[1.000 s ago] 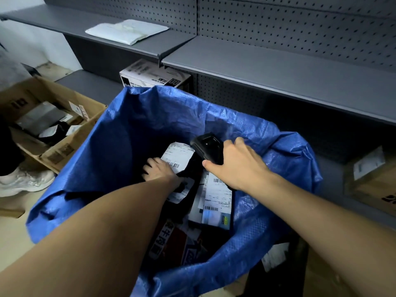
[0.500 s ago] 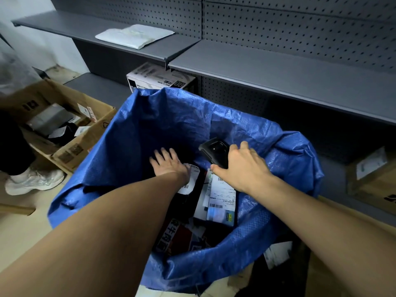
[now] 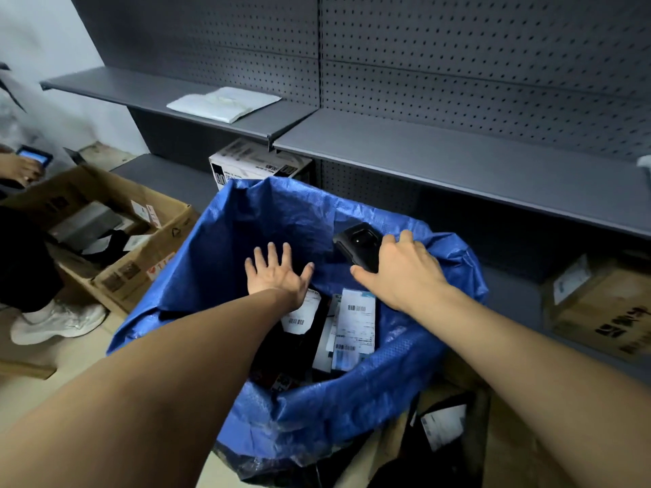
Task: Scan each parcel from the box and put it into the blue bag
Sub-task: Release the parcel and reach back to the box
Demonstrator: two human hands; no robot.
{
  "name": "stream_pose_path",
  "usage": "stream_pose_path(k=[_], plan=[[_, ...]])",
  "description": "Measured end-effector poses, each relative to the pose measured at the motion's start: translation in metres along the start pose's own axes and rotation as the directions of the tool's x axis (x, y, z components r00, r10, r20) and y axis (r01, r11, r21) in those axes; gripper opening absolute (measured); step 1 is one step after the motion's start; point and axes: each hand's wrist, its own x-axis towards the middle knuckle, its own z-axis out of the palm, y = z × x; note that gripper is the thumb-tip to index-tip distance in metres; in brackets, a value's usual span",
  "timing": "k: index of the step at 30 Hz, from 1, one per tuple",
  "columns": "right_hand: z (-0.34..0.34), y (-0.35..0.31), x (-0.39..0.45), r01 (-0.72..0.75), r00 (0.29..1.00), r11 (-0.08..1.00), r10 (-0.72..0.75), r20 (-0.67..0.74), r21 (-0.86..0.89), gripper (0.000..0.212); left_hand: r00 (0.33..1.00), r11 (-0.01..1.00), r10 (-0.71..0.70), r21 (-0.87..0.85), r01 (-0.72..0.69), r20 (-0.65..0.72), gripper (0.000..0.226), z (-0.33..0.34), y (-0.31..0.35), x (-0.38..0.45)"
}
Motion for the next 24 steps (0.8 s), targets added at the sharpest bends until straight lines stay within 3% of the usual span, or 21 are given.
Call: stream_pose_path(k=[9,24], plan=[[-0.045,0.035,-0.040,-0.080,0.989,0.997,0.077,-0.125,-0.015,0.078,0.994,0.998,0.066,-0.018,-0.068,-0.082,0.076,-0.045,0.023,-0.039],[-0.096,0.161,-0.132,-0.345,0.918,0.938,0.330,-0.221,-0.031,0.082,0.910,0.925,0.373,-0.006,-0.381,-0.182,0.075,-0.091,0.160,-0.123]])
